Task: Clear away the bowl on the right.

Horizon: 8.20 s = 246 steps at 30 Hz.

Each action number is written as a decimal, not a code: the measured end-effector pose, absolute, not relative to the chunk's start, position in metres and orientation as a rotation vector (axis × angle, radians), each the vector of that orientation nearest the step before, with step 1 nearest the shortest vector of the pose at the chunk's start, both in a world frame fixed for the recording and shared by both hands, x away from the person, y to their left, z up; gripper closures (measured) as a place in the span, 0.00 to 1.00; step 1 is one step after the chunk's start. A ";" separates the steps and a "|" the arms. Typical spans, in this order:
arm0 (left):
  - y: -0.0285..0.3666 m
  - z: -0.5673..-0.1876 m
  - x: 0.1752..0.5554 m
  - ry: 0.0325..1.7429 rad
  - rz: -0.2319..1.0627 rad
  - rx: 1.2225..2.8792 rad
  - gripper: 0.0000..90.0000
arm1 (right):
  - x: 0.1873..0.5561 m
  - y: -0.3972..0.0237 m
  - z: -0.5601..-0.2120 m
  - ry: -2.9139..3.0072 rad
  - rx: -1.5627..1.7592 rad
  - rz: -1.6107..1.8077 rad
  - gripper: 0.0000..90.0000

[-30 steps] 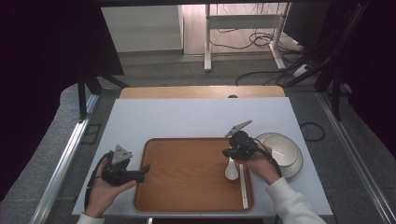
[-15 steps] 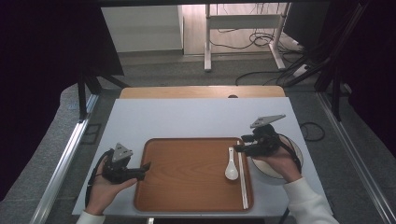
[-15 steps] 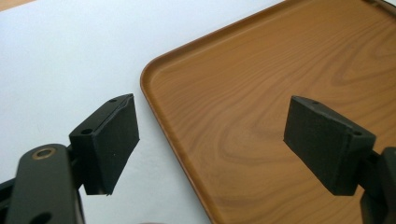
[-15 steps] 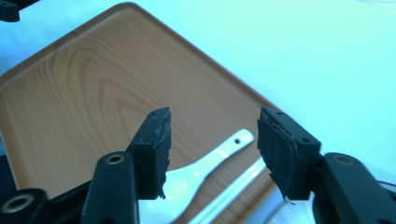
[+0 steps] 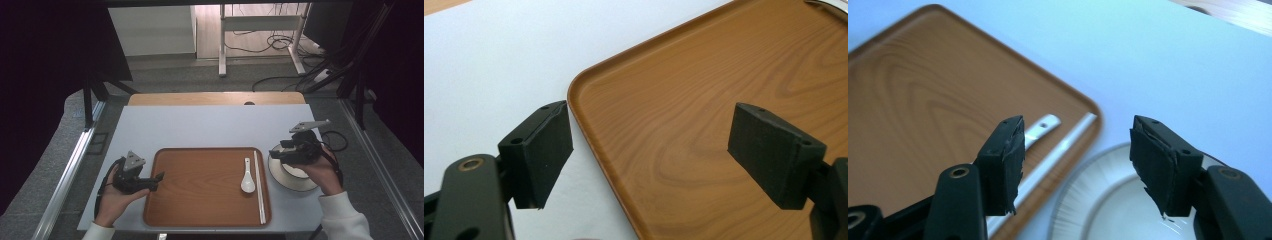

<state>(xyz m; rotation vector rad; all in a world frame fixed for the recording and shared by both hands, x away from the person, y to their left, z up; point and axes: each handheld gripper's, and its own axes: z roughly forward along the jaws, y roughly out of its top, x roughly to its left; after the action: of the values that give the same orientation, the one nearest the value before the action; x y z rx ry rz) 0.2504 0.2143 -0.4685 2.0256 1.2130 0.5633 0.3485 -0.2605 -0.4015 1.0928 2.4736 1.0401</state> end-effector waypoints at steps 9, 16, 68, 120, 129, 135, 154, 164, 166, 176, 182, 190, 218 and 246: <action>0.214 -0.469 0.250 1.216 0.564 2.025 0.20 | 0.359 -0.297 -0.404 2.341 1.242 0.943 0.43; 0.214 -0.469 0.250 1.214 0.561 2.028 0.20 | 0.363 -0.320 -0.407 2.292 1.323 0.912 0.43; 0.212 -0.472 0.249 1.209 0.558 2.047 0.19 | 0.391 -0.353 -0.469 2.469 1.571 0.675 0.85; 0.214 -0.472 0.250 1.212 0.561 2.045 0.19 | 0.373 -0.322 -0.426 2.482 1.370 0.844 0.91; 0.213 -0.473 0.250 1.210 0.556 2.053 0.19 | 0.371 -0.313 -0.423 2.502 1.328 0.851 0.90; 0.212 -0.474 0.251 1.211 0.558 2.053 0.19 | 0.370 -0.311 -0.422 2.500 1.309 0.855 0.90; 0.211 -0.477 0.251 1.212 0.556 2.068 0.19 | 0.364 -0.291 -0.417 2.547 1.211 0.842 0.89; 0.210 -0.478 0.252 1.210 0.557 2.074 0.19 | 0.361 -0.281 -0.416 2.560 1.168 0.825 0.89; 0.210 -0.479 0.252 1.208 0.559 2.080 0.19 | 0.360 -0.279 -0.415 2.564 1.155 0.822 0.89; 0.208 -0.481 0.252 1.207 0.587 2.102 0.19 | 0.357 -0.268 -0.413 2.581 1.108 0.803 0.88; 0.207 -0.481 0.252 1.204 0.585 2.096 0.19 | 0.356 -0.265 -0.414 2.586 1.093 0.792 0.88; 0.207 -0.482 0.253 1.202 0.583 2.102 0.19 | 0.354 -0.257 -0.413 2.594 1.067 0.783 0.88; 0.206 -0.482 0.253 1.194 0.587 2.117 0.18 | 0.347 -0.230 -0.408 2.623 0.993 0.897 0.91; 0.208 -0.479 0.252 1.200 0.585 2.090 0.18 | 0.353 -0.159 -0.420 2.716 0.862 0.936 0.91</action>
<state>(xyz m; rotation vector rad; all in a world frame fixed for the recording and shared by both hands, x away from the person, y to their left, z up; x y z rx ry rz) 0.2517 0.2075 -0.4788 2.0905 1.1999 0.5849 0.3526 -0.1589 -0.4201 0.8622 2.7163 0.9356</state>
